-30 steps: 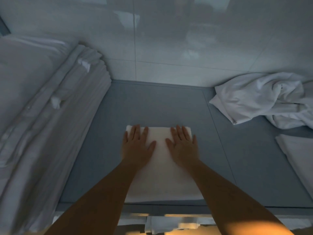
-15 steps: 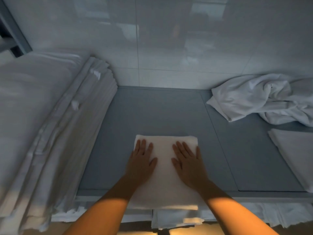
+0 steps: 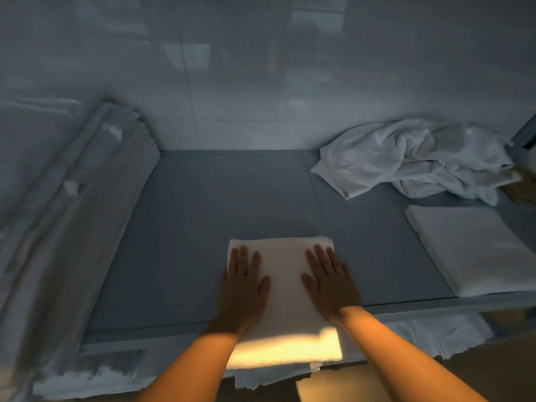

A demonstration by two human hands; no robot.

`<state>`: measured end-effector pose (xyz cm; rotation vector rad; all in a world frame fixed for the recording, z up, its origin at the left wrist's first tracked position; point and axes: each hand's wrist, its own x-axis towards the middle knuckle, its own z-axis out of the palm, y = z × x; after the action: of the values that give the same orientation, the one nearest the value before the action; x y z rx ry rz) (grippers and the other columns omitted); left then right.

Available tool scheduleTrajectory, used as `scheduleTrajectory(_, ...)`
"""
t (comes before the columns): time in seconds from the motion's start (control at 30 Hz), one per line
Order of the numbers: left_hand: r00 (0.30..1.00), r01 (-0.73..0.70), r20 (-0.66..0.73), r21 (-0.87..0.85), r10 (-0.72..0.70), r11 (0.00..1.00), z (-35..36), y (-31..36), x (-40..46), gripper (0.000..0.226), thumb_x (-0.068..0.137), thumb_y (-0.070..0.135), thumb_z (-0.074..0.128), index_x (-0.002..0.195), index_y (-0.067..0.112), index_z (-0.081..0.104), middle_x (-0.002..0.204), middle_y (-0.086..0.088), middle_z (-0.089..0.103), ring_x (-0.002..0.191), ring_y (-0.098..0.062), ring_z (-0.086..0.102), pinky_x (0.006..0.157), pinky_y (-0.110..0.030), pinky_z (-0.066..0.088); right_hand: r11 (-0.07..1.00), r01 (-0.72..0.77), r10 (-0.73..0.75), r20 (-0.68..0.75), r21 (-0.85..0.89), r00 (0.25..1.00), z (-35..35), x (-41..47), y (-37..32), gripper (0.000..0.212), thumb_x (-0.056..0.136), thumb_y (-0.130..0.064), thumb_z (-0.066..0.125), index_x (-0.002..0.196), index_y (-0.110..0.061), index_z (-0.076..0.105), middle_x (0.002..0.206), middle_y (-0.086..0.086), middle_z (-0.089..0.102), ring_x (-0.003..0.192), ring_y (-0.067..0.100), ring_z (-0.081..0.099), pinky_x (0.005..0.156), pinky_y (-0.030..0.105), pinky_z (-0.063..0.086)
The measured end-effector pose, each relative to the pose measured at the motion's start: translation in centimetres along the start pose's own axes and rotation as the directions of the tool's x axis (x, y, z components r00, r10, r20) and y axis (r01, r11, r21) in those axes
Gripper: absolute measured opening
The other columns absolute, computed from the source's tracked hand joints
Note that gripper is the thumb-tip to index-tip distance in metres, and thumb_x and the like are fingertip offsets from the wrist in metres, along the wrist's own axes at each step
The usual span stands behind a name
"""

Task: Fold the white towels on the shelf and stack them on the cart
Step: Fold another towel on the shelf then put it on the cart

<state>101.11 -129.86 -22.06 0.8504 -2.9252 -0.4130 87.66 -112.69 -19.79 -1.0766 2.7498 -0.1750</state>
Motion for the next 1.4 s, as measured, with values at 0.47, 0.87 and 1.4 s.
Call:
scheduleTrajectory(0.47,0.991,-0.055,-0.125,-0.131,0.039,0.990,4.3,17.7,3.4,0.073,0.089,0.056,0.022,0.143,0.010,0.040,0.153,-0.012,0.019,0.142,-0.035,0.014,0.105,-0.057,0.033,1.000,0.004,-0.005,-0.035,-0.026,0.999,-3.2,-0.1,17.9,0.061,0.099,-0.052,0.021,0.151,-0.031,-0.003,0.158,-0.004,-0.015,0.147,0.023,-0.011,0.118,0.037,0.003)
scheduleTrajectory(0.87,0.935,0.351,0.060,-0.006,-0.350,0.936,4.5,21.9,-1.8,0.054,0.097,0.056,0.027,0.148,0.045,0.012,0.160,0.011,-0.005,0.136,-0.028,0.020,0.111,-0.039,0.023,0.993,-0.112,0.110,0.094,0.020,0.989,-3.1,-3.7,18.2,0.058,0.103,-0.044,0.019,0.152,-0.023,-0.002,0.160,-0.001,-0.013,0.147,0.026,-0.007,0.117,0.037,0.010)
scheduleTrajectory(1.4,0.939,0.341,0.128,-0.235,-0.318,0.910,2.4,22.5,-8.3,0.037,0.101,0.040,0.036,0.132,0.024,0.049,0.154,-0.007,0.024,0.107,-0.030,0.058,0.087,-0.037,0.047,0.902,-0.213,0.223,0.018,0.375,0.975,-3.1,-10.3,17.9,0.037,0.100,-0.036,0.042,0.119,-0.012,0.062,0.129,0.014,0.052,0.124,0.030,0.032,0.100,0.039,0.035)
